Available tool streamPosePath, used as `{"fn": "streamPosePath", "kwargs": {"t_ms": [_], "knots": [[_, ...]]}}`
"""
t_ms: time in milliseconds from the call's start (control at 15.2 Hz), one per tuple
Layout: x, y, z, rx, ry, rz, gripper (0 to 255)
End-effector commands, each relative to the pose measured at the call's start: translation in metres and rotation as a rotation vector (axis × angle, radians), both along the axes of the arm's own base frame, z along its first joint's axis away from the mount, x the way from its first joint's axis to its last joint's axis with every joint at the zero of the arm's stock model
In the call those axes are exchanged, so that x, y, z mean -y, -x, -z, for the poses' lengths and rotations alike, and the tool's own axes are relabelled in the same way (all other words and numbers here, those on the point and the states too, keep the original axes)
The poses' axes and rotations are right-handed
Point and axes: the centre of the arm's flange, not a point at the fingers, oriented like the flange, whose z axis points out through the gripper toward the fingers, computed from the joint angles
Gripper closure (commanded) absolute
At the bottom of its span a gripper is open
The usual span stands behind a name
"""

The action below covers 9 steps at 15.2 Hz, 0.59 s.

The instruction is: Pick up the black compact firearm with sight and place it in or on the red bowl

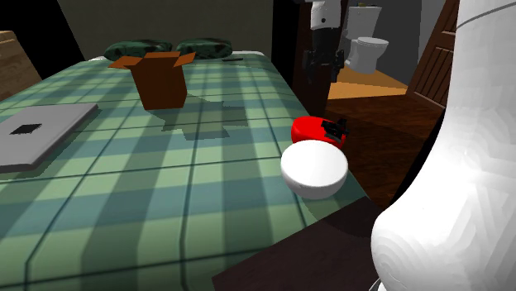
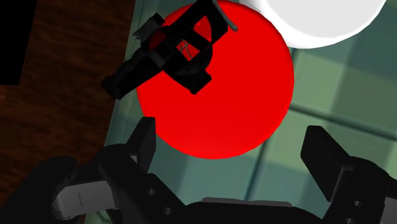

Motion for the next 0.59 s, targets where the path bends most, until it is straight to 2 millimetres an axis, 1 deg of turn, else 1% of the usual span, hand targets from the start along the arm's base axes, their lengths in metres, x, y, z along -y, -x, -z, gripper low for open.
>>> {"fn": "streamPosePath", "kwargs": {"t_ms": [0, 66, 528], "knots": [[0.0012, -0.0073, -0.0220, -0.001, 0.000, 0.000, 0], [0.0023, -0.0105, -0.0319, -0.001, 0.000, 0.000, 0], [0.0023, -0.0105, -0.0319, -0.001, 0.000, 0.000, 0]]}}
